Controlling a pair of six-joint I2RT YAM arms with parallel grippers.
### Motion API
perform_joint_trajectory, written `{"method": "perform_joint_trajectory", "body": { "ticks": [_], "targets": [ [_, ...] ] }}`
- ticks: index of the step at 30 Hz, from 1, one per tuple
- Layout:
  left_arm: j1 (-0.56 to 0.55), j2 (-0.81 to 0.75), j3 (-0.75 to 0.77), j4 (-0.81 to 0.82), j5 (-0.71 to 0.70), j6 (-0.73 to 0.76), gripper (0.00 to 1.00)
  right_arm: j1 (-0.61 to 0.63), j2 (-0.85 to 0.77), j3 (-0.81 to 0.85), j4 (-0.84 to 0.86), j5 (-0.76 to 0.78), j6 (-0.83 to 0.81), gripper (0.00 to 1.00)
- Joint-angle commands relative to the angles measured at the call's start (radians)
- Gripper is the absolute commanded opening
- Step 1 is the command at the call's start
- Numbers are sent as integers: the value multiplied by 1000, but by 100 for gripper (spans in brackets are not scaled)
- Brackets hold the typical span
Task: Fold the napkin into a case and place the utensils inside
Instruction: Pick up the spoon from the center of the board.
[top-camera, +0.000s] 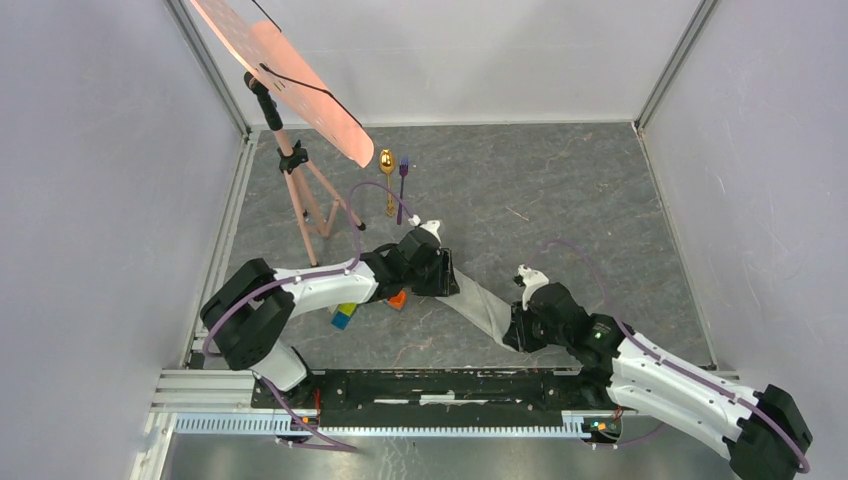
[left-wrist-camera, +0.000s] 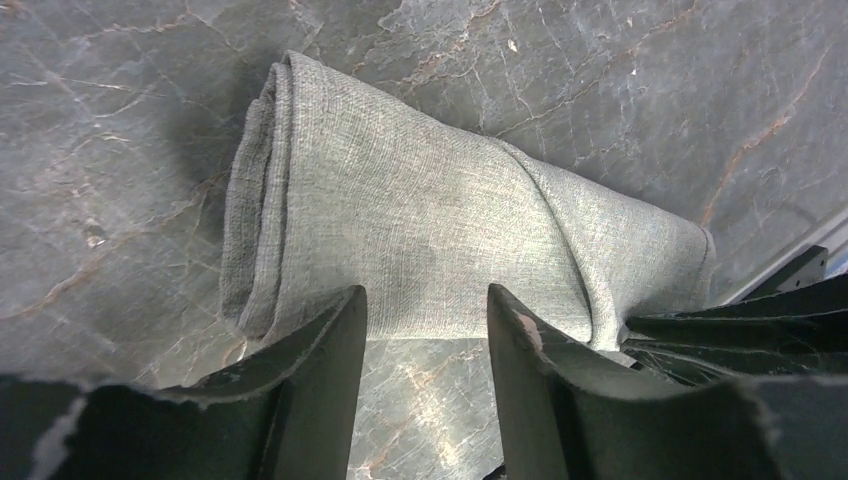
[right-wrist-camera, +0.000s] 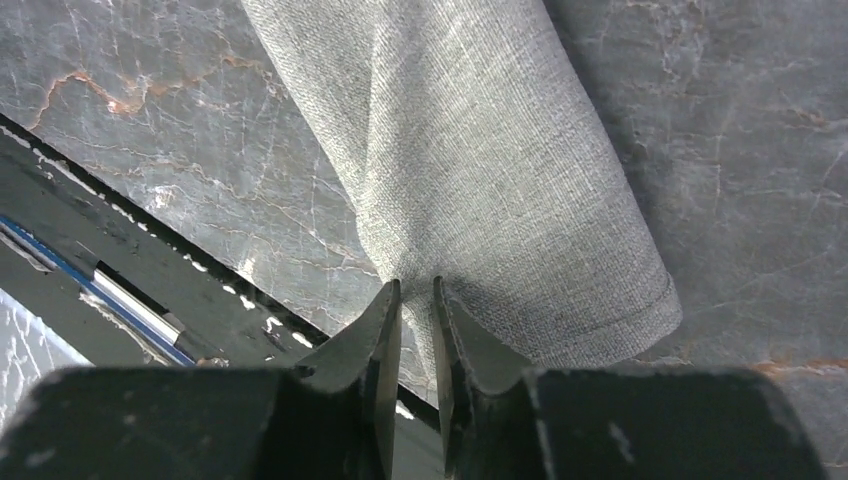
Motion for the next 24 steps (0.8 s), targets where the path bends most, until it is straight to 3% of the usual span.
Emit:
{"method": "perform_joint_trajectory", "body": {
  "ticks": [1, 6, 11, 14, 19, 24],
  "targets": [
    [-14, -123, 3, -19, -76, 92, 58, 4, 48, 90, 35, 30, -63, 29],
    [-13, -252, 15, -110, -183, 132, 66, 4, 116, 283, 29, 101, -188, 49],
    [13, -237, 87, -235, -312, 200, 80, 4, 161, 349, 77, 115, -241, 62],
    [61, -140, 168, -338, -412, 202, 85, 4, 198, 369, 82, 113, -275, 64],
    [165, 92, 387, -523, -444, 180, 82, 2, 211, 367, 78, 106, -304, 64],
    [243, 285, 590, -576, -445, 233, 80, 2, 165, 336, 83, 142, -322, 65]
  ]
}}
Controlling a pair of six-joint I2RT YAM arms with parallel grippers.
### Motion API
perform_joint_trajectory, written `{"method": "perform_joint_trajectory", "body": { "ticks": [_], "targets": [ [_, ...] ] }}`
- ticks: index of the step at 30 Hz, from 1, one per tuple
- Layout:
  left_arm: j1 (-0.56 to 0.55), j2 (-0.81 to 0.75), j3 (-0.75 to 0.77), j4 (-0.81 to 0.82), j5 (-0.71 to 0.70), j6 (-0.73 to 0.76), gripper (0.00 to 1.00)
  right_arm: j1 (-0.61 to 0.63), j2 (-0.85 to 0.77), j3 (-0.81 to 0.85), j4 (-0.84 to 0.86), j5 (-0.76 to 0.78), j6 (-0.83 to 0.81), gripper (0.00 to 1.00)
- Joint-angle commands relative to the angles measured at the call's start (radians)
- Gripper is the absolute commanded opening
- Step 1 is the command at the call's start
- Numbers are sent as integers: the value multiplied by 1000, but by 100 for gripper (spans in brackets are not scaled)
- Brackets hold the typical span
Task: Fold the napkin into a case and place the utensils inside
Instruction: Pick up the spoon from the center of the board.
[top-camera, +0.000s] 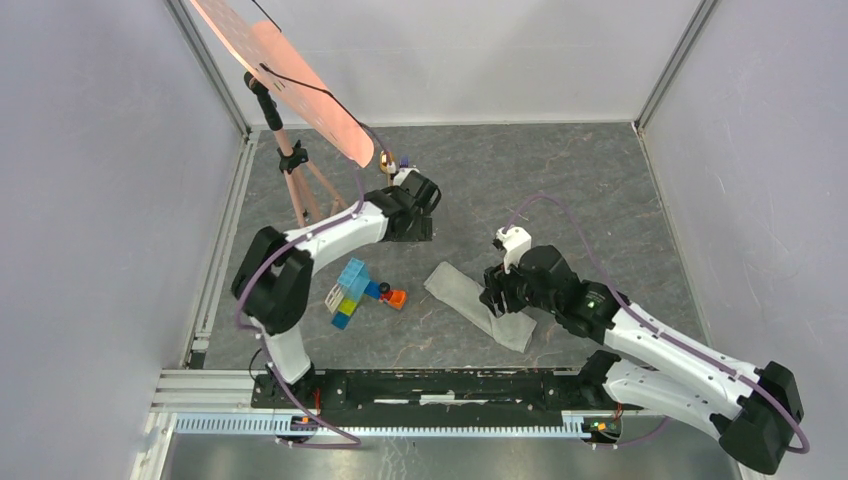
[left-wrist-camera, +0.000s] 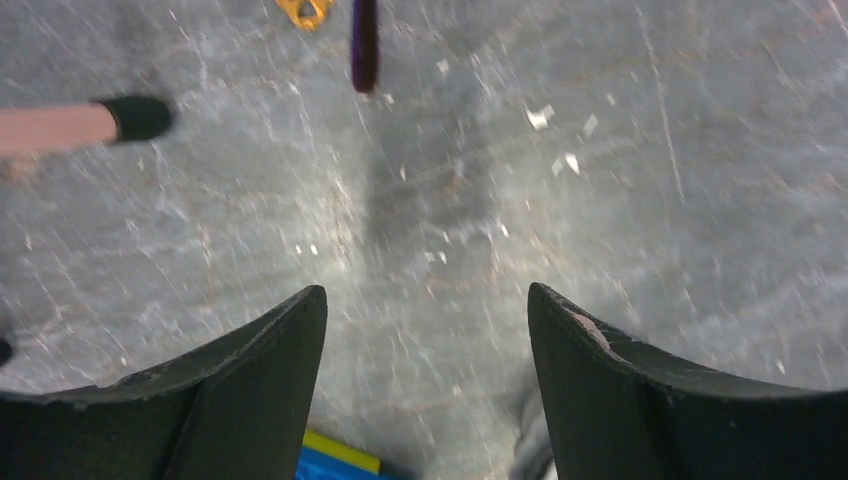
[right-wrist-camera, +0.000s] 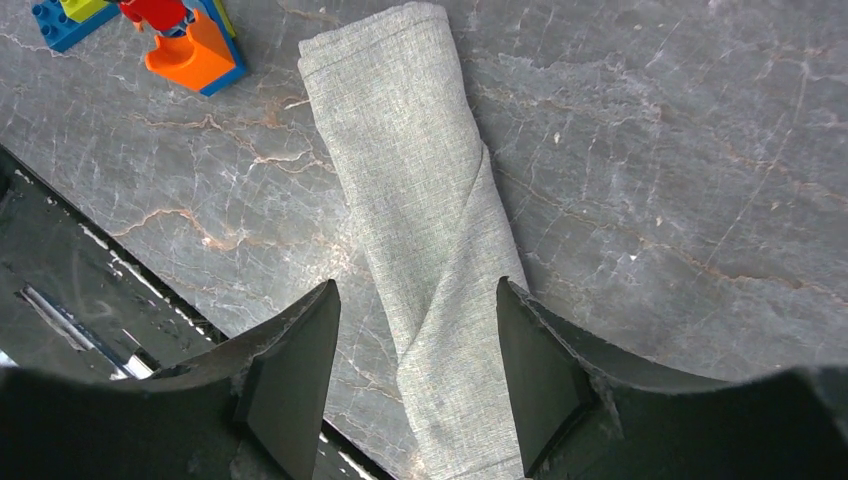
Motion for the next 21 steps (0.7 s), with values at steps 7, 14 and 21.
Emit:
{"method": "perform_joint_trajectory", "body": {
  "ticks": [7, 14, 21],
  "targets": [
    [195, 352, 537, -190, -15, 117, 73, -1, -90, -35, 38, 68, -46, 68],
    [267, 623, 965, -312, 4, 112, 65, -1, -58, -59, 82, 23, -46, 68],
    [319, 716, 1047, -299, 32, 84, 58, -7, -59, -62, 89, 24, -49, 68]
  ]
}}
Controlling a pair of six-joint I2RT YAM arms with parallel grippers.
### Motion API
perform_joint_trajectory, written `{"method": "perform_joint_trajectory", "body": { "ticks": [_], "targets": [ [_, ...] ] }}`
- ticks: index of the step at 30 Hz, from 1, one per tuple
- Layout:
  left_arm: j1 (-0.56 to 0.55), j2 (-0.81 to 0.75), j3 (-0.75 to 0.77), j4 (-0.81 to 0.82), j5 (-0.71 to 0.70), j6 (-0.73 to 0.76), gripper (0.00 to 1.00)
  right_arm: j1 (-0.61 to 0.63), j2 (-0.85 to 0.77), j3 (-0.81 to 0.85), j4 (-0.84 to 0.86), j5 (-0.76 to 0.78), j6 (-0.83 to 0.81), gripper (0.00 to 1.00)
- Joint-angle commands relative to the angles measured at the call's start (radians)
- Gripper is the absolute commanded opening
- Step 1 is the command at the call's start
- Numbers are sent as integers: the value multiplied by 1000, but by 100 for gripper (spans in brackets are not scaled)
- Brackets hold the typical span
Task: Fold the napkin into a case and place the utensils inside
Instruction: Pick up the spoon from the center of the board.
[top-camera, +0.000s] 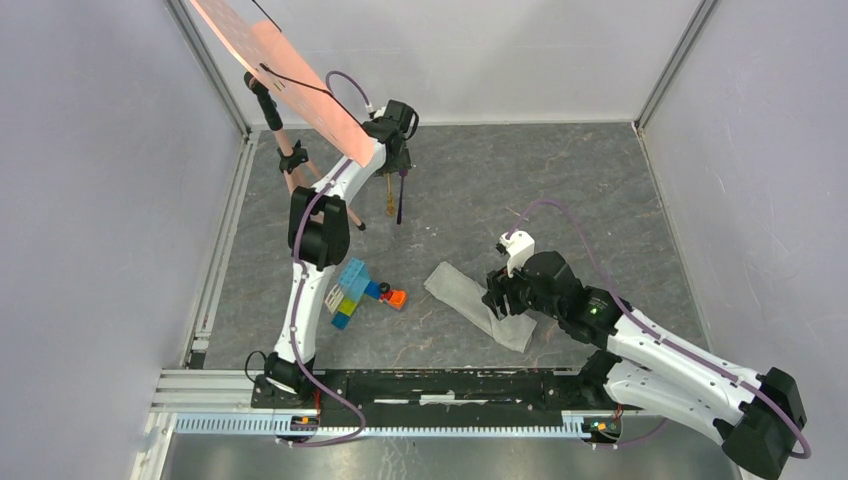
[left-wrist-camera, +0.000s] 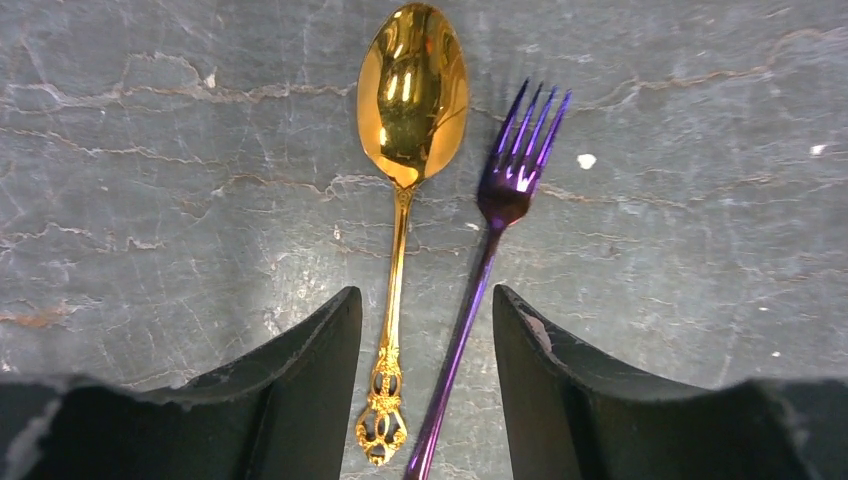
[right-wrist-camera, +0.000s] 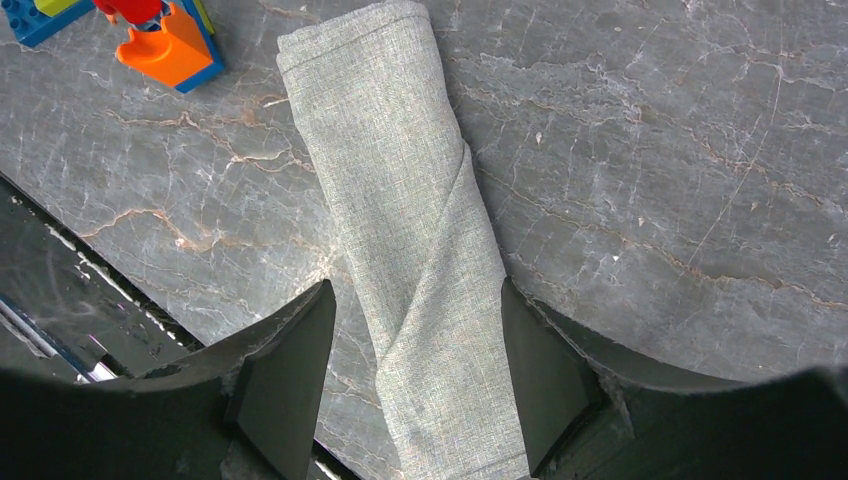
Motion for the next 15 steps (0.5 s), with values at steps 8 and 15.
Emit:
{"method": "perform_joint_trajectory", "body": {
  "ticks": [8, 15],
  "targets": [
    [44, 99, 51, -24, 49, 16, 53, -24, -7, -7, 46, 5, -24, 68],
    [53, 145, 69, -21, 37, 18, 40, -34, -9, -13, 40, 3, -28, 69]
  ]
}}
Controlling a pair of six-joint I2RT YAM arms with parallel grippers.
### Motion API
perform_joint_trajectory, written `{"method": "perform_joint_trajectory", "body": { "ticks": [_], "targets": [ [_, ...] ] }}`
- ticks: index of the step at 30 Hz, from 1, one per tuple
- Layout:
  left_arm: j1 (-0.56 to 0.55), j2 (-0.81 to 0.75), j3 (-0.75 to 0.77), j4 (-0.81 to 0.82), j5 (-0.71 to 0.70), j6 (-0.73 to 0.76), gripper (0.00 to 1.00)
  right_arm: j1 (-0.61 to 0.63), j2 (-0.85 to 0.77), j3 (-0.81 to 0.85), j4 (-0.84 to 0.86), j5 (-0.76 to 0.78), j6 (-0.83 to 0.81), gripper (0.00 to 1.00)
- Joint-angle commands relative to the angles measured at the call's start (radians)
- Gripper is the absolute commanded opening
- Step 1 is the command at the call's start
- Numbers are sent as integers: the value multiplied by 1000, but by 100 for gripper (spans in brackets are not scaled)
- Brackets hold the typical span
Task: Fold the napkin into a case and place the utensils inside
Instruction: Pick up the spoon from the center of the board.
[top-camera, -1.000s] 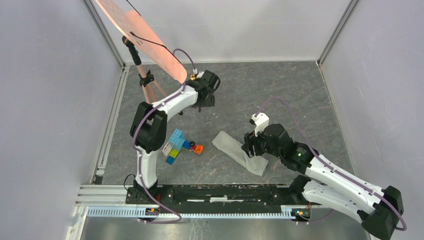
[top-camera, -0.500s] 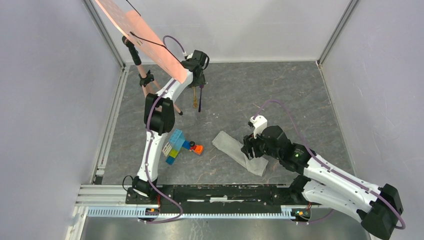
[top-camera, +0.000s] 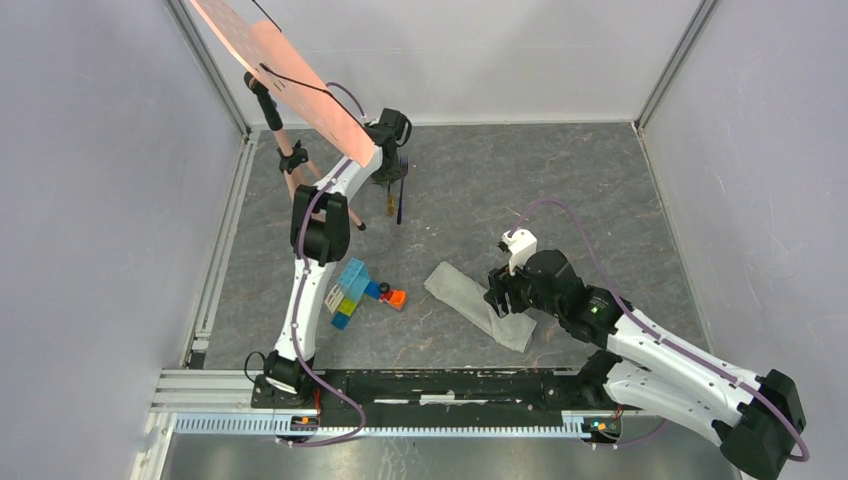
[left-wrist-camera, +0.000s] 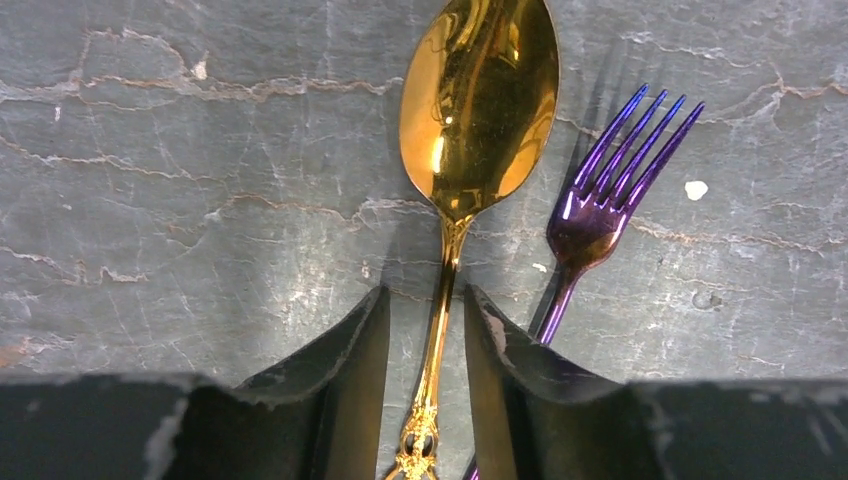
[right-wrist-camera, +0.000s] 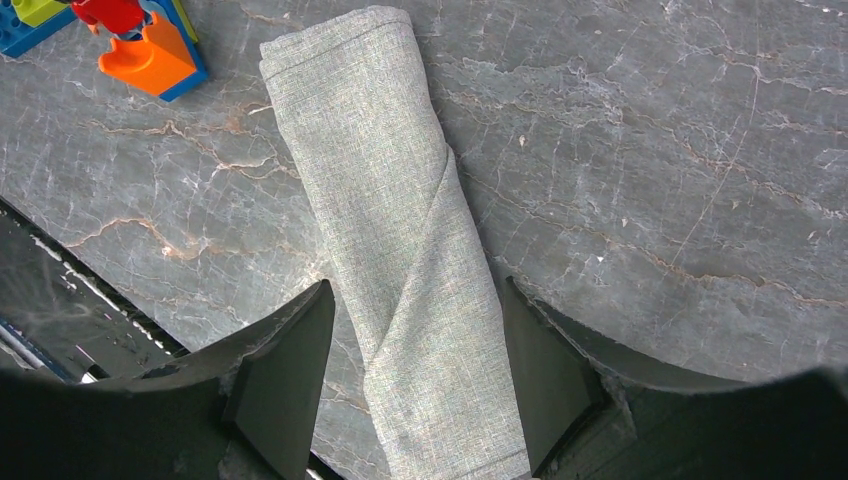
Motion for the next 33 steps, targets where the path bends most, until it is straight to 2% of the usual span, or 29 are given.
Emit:
{"method": "perform_joint_trajectory", "body": {
  "ticks": [1, 9, 13, 16, 21, 26, 30, 33],
  "targets": [
    [9, 56, 54, -3, -3, 26, 35, -9, -9, -10, 30, 4, -19, 69],
    [26, 46, 61, 8, 60, 84, 3, -17, -12, -15, 17, 3, -18, 69],
    [23, -49, 55, 35, 82, 106, 2, -17, -24, -22, 16, 8, -10, 69],
    [13, -115, 50, 40, 83, 66, 2, -18, -21, -36, 27, 9, -5, 68],
    [-9, -221, 9, -7, 67, -125, 2, -18, -5, -50, 28, 13, 8, 68],
    [-74, -331, -99, -49, 51, -352, 2, -20, -6, -54, 15, 49, 43, 68],
    [-175, -409, -171, -119, -88, -470, 2, -21, -16, -67, 16, 53, 89, 68],
    [-260, -503, -305, -119, -176, -575, 2, -22, -36, -96, 35, 13, 115, 62]
  ]
}}
